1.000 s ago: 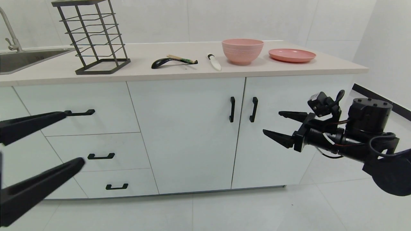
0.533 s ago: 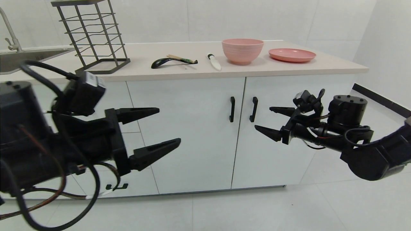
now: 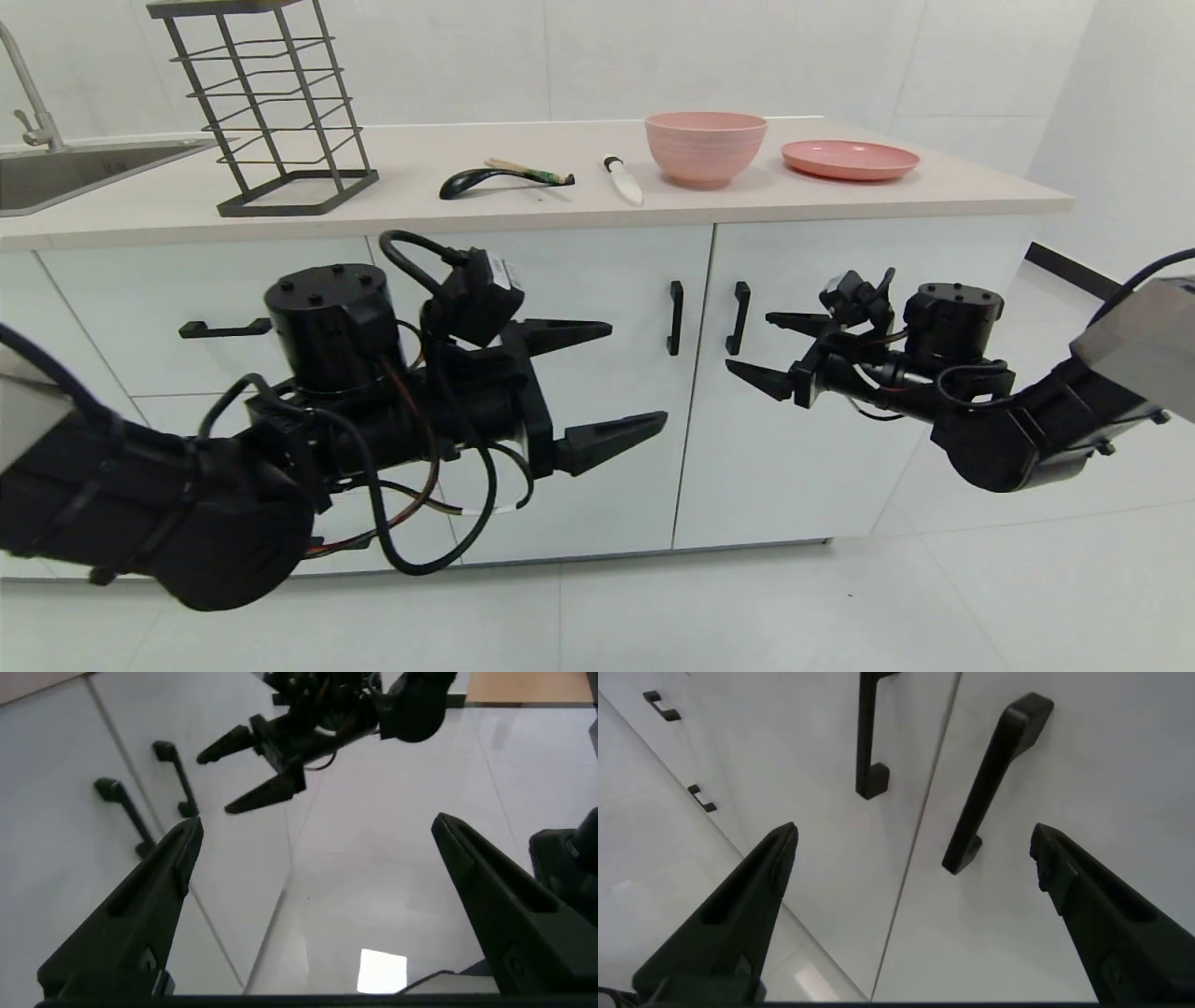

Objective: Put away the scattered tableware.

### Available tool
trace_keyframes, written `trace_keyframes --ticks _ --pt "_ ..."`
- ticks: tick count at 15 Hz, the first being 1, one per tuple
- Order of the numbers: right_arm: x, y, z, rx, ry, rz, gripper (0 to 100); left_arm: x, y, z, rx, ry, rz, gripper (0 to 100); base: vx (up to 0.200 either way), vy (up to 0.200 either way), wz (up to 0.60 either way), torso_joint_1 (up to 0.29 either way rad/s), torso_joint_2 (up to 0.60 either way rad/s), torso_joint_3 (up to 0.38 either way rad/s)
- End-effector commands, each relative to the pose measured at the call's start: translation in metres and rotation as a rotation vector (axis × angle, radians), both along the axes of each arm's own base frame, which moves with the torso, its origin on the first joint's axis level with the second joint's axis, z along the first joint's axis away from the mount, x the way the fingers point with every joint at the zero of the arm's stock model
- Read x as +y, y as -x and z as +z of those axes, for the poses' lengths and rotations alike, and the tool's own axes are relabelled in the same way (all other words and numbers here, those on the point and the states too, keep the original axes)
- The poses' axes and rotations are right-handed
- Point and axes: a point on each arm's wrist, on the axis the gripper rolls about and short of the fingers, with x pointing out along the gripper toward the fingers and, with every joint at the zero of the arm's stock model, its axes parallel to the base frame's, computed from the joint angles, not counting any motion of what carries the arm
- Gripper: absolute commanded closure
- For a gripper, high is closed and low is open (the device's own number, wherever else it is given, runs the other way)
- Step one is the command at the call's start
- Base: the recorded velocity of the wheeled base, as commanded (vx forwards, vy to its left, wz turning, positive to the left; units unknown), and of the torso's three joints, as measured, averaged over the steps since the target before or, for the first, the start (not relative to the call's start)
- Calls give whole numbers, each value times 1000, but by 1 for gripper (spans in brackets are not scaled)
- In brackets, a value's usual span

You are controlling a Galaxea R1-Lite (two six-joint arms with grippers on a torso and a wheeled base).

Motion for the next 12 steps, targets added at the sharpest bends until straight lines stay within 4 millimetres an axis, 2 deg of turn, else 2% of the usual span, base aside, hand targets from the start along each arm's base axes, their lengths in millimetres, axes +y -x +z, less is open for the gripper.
trace_keyframes --ticks 1,3,5,9,12 --pt "1 -6 -5 2 0 0 0 -23 -8 -18 32 -21 -45 0 0 0 0 0 0 0" --pt "3 -17 -6 -25 -10 -3 0 -39 -5 -14 27 -18 -73 0 0 0 0 0 0 0" --pt "3 -19 -8 -26 -13 16 0 -47 -8 -14 35 -25 -73 0 0 0 0 0 0 0" --pt "5 -21 -16 -16 -18 60 0 -66 -28 -9 12 -4 -53 0 0 0 0 0 0 0" --pt "6 -31 -18 -40 -22 60 0 -74 -38 -13 12 1 -37 0 0 0 0 0 0 0"
